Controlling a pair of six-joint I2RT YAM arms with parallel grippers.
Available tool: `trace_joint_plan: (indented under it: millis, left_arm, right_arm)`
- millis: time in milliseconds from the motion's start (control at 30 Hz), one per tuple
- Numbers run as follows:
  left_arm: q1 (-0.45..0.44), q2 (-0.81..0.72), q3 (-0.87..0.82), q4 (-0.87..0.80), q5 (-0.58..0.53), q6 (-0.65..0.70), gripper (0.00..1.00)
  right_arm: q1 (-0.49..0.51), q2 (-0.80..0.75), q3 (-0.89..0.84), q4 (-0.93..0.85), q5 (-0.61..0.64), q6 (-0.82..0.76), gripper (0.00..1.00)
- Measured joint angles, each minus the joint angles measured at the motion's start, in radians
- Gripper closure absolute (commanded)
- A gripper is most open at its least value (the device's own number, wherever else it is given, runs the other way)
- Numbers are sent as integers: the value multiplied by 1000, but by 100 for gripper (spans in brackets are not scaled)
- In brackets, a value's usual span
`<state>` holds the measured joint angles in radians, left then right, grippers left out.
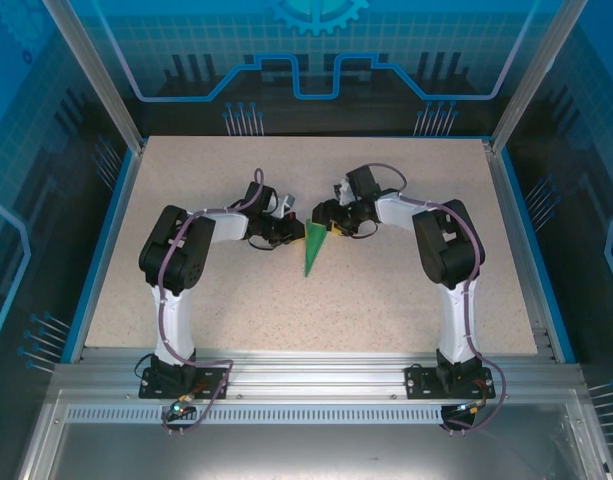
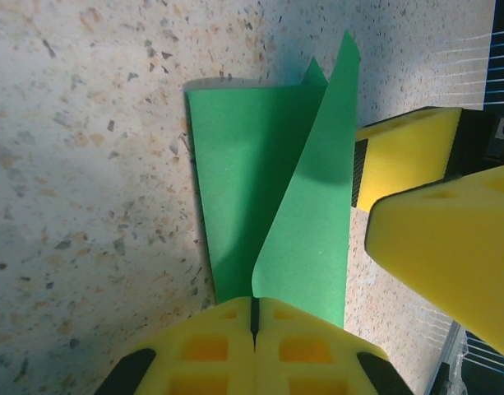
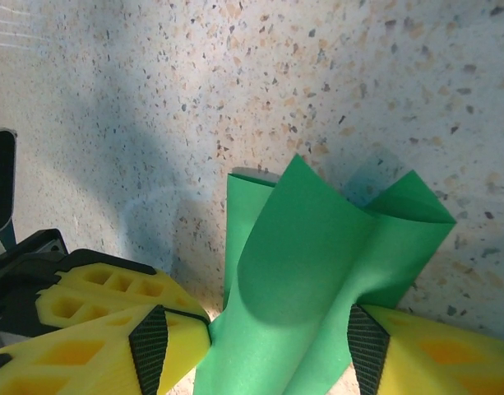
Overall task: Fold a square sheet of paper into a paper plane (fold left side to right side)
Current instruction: Fold the wing for the fifth time at the center of the table.
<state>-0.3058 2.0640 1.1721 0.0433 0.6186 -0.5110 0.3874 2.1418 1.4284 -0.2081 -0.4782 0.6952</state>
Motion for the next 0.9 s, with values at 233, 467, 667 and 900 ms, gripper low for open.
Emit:
trace_joint_plan:
  millis: [233,467,667,900]
  left_arm:
    - [-2,0,18,-27,0,25,100]
    - [-3,4,42,-46,0,47,100]
    - [-5,24,55,-66,0,51,100]
    - [-5,50,72,-84,1,69,100]
  right_arm:
    - [3,19,40,-42,5,-8,33]
    - [5,24,51,-61,8,-15,33]
    - [5,24,53,-63,8,-16,33]
    - [5,24,53,-64,8,-23,33]
